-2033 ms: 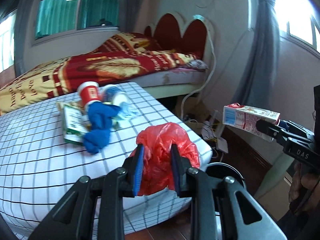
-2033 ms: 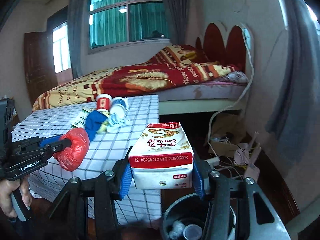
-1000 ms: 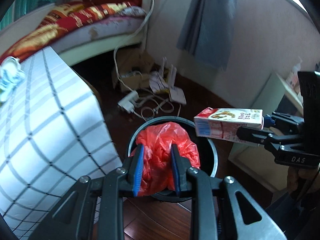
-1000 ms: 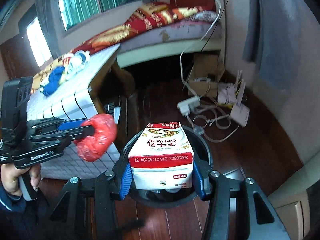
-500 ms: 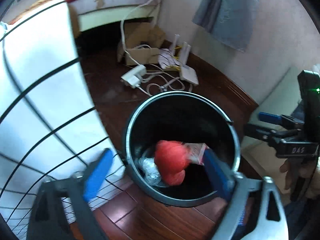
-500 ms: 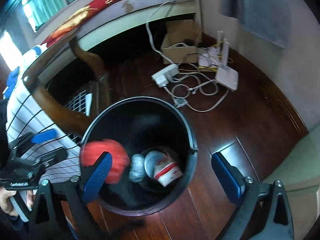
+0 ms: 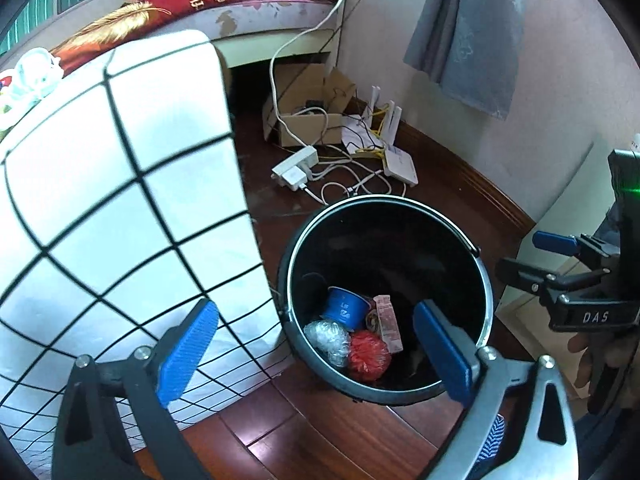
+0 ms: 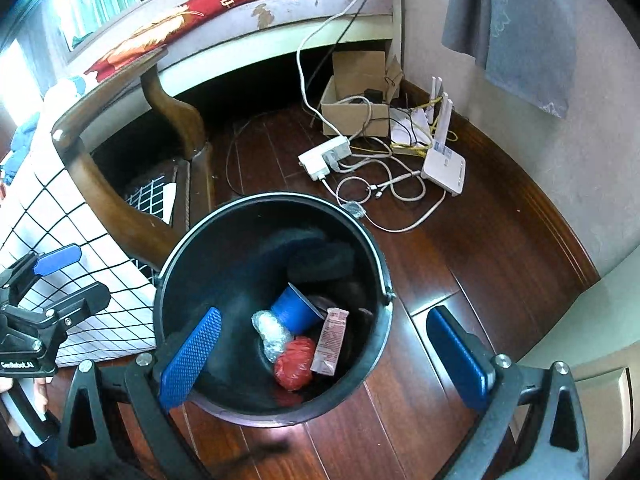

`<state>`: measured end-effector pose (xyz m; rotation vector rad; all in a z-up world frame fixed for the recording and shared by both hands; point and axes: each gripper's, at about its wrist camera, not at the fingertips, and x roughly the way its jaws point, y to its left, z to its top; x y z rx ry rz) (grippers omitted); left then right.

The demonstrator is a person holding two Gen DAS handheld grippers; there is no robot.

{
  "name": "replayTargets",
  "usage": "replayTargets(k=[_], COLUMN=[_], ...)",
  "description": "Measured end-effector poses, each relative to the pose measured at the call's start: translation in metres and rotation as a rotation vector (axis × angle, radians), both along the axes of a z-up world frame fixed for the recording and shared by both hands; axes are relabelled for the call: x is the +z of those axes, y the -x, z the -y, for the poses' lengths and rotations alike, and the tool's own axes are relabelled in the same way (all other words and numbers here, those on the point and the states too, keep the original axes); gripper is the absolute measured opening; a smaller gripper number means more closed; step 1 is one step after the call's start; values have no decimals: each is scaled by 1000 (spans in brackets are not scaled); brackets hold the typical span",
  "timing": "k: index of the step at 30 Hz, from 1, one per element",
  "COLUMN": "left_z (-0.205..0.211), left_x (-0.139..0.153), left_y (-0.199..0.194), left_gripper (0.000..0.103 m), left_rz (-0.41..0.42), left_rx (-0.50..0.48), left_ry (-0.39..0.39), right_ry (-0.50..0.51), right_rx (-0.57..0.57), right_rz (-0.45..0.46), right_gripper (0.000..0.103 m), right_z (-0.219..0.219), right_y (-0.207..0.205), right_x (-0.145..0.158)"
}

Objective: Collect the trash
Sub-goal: 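Move both tools back toward the remaining trash on the box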

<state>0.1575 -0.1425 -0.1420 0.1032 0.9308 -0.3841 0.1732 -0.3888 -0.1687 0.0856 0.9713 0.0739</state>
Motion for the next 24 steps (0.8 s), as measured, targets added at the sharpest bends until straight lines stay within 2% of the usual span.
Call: replayTargets(k=[9, 24], left_z=[-12, -55], left_x=[33, 80], left_y=[13, 38], left_gripper=[100, 100], left_rz=[63, 162], left_rx=[24, 126], left_ry=[4, 30], right_ry=[11, 2], right_rx=[28, 80], right_rz=[72, 188], right_gripper=[103, 103], right_z=[-23, -65], right_y=[11, 32], right_x=[30, 81])
